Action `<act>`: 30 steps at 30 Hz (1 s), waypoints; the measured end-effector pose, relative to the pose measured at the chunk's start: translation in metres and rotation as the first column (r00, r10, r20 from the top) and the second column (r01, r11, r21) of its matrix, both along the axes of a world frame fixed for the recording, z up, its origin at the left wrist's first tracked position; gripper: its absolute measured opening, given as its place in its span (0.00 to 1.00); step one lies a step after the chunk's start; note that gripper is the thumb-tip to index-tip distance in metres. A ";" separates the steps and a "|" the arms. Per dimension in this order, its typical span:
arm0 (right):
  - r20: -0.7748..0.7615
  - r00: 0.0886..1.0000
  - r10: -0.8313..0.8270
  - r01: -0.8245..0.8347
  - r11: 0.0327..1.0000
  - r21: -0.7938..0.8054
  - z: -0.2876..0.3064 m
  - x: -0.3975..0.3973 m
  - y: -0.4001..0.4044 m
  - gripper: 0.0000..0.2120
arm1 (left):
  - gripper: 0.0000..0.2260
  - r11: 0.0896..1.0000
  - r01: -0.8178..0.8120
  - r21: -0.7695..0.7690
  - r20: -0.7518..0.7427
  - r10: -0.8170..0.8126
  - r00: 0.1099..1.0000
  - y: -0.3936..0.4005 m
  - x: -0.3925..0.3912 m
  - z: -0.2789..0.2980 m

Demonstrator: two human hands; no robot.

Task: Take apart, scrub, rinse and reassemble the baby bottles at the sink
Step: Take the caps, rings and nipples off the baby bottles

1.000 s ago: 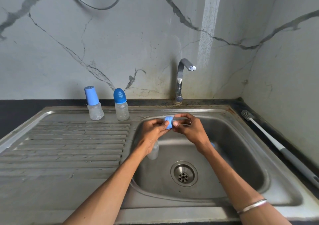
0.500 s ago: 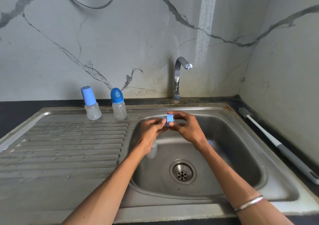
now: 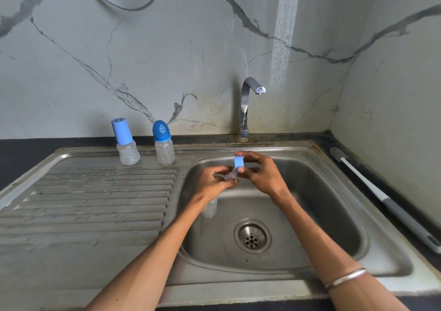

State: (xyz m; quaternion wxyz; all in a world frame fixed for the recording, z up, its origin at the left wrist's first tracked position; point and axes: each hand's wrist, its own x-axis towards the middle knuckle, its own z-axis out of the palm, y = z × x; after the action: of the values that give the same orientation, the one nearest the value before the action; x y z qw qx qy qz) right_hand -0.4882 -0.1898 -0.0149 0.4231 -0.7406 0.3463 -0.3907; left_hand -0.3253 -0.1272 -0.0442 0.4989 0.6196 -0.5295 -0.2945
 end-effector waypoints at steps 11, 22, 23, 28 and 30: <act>-0.243 0.953 -0.179 0.169 0.984 -0.058 -0.001 -0.022 -0.010 0.20 | 0.11 0.993 -0.118 -0.016 0.411 0.114 0.905 -0.010 -0.014 -0.012; -0.598 0.772 -0.218 0.206 0.974 -0.089 -0.015 -0.034 -0.029 0.18 | 0.07 0.980 -0.127 0.156 0.533 0.025 0.845 -0.035 -0.032 -0.029; -0.646 0.736 -0.202 0.189 0.978 -0.090 -0.018 -0.031 -0.031 0.18 | 0.07 0.974 -0.128 0.187 0.547 0.005 0.837 -0.038 -0.034 -0.032; -0.802 0.585 -0.120 0.107 0.992 -0.071 -0.046 -0.021 -0.043 0.19 | 0.10 0.957 -0.136 0.257 0.670 -0.075 0.739 -0.053 -0.038 -0.044; -0.840 0.533 -0.098 0.096 0.994 -0.055 -0.060 -0.023 -0.049 0.22 | 0.10 0.947 -0.131 0.293 0.683 -0.111 0.722 -0.058 -0.039 -0.050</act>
State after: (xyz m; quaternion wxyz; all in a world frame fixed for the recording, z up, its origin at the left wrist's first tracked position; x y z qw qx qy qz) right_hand -0.5107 -0.2384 -0.0746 0.1818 -0.8171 0.5470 -0.0103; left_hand -0.3643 -0.1852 -0.0944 0.1594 0.7598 -0.6185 -0.1215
